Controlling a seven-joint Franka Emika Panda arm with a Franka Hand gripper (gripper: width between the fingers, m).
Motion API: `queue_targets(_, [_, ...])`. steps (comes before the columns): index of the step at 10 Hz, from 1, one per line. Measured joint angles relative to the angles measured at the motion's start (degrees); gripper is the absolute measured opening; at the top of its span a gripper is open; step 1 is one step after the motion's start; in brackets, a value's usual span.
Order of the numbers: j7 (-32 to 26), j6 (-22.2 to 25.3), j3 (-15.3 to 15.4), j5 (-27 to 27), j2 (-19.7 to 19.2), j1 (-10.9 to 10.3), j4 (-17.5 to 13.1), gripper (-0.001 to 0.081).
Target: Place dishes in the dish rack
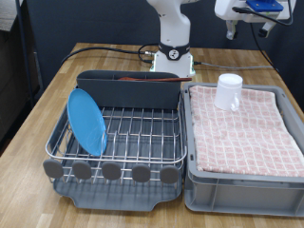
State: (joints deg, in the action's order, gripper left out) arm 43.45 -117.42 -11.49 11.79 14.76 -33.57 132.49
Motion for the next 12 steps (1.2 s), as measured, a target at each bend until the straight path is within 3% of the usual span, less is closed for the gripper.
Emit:
queue_targets(6, [1.53, 1.94, -0.77, -5.05, -3.74, 0.03, -0.34, 0.0802])
queue_targets(12, [3.92, -1.63, -0.74, -7.68, -11.03, 0.01, -0.3, 0.0802])
